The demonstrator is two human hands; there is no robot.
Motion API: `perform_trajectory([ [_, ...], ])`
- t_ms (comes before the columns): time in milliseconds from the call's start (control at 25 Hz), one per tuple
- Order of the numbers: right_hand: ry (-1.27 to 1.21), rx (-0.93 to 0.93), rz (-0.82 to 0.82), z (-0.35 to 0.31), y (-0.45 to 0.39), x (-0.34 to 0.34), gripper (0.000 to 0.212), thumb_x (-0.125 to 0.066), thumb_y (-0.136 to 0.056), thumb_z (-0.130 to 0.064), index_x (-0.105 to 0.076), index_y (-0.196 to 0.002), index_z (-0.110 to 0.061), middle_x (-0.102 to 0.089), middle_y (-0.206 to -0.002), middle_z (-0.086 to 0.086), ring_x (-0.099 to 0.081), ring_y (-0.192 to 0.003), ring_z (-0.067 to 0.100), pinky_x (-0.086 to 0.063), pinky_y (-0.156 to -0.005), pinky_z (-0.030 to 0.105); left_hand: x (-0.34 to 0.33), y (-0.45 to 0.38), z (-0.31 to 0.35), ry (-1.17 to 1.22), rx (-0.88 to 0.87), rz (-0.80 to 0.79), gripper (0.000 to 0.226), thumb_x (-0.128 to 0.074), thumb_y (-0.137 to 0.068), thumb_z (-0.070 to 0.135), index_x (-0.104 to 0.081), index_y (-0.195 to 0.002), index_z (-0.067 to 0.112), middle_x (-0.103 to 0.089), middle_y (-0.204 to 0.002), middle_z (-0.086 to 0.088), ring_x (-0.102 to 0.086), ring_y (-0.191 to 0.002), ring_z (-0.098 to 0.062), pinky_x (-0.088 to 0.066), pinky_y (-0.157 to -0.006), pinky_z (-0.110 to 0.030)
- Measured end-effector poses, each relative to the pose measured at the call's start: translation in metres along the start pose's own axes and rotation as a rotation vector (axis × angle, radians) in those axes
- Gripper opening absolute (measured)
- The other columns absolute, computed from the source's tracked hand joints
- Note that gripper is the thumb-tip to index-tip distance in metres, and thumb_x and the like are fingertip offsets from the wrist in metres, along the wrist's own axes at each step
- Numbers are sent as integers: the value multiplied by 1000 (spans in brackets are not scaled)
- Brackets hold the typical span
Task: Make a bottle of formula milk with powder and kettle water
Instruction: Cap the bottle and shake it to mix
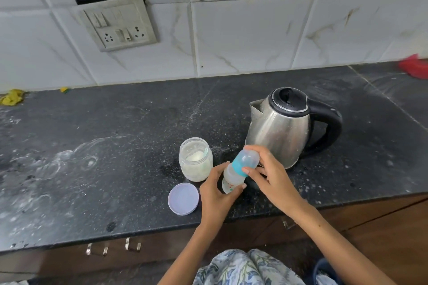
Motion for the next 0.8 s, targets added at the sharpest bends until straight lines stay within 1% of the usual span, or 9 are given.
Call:
perform_trajectory([
  [80, 61, 6, -25, 0, -4, -4, 47, -63, -93, -9, -46, -132, -28, -49, -132, -8, -51, -125, 11, -52, -100, 36, -2, -4, -2, 39, 19, -37, 58, -85, -66, 38, -57, -117, 29, -66, -115, 12, -62, -110, -8, -50, -90, -20],
  [160, 135, 10, -53, 0, -8, -8, 48, -63, -93, -10, -45, -134, -27, -47, -134, -7, -49, -125, 11, -50, -102, 37, -4, -7, -2, 59, 25, -43, 54, -85, -67, 37, -57, -113, 31, -68, -109, 12, -65, -103, -10, -51, -84, -18],
  [200, 187, 27, -70, -1, -8, -11, 48, -62, -93, -11, -43, -135, -26, -45, -136, -7, -47, -125, 7, -48, -103, 35, -4, -8, -2, 53, 23, -41, 50, -84, -68, 36, -58, -110, 33, -69, -105, 13, -66, -100, -8, -51, -82, -16],
  [280, 322, 103, -95, -3, -8, -16, 51, -62, -93, -13, -40, -137, -25, -41, -139, -8, -42, -124, -1, -42, -104, 23, -4, -11, -4, 33, 13, -47, 45, -83, -68, 30, -58, -105, 34, -69, -100, 16, -67, -95, -6, -50, -79, -14],
  [360, 403, 150, -123, -4, -6, -19, 58, -67, -89, -13, -38, -138, -26, -39, -140, -7, -39, -123, -4, -37, -102, 16, -4, -13, -8, 22, 15, -56, 43, -83, -68, 24, -58, -103, 29, -68, -97, 15, -67, -94, -6, -51, -79, -16],
  [520, 410, 174, -152, -8, -10, -17, 59, -75, -81, -7, -50, -132, -23, -49, -134, -3, -51, -120, 10, -46, -101, 27, -5, -13, -13, 18, 22, -57, 43, -83, -67, 22, -59, -102, 22, -69, -96, 12, -67, -94, -6, -51, -79, -16],
  [640, 417, 173, -179, -12, -15, -15, 58, -79, -74, -4, -58, -124, -26, -54, -127, -7, -57, -114, 13, -50, -97, 31, -6, -13, -13, 9, 31, -50, 44, -82, -66, 25, -59, -102, 18, -70, -97, 10, -67, -93, -4, -51, -79, -17],
  [680, 436, 144, -160, -12, -15, -14, 56, -81, -73, -10, -59, -122, -28, -55, -123, -8, -59, -108, 14, -52, -93, 32, -6, -12, -14, 10, 33, -47, 44, -82, -66, 25, -58, -102, 17, -70, -97, 9, -67, -94, -4, -52, -78, -17],
  [800, 652, 18, -35, -15, -17, -16, 56, -79, -71, -48, -55, -117, -27, -52, -106, -4, -61, -87, 17, -53, -71, 30, -6, -12, -14, 15, 36, -39, 46, -84, -65, 22, -59, -103, 15, -70, -97, 8, -67, -91, -3, -51, -73, -15],
])
Point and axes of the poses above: each hand's wrist, its own y-axis away from the middle knuckle, its own x-axis out of the back of the hand, z = x × y, the point moved 4 cm from there along -y, towards the middle knuckle
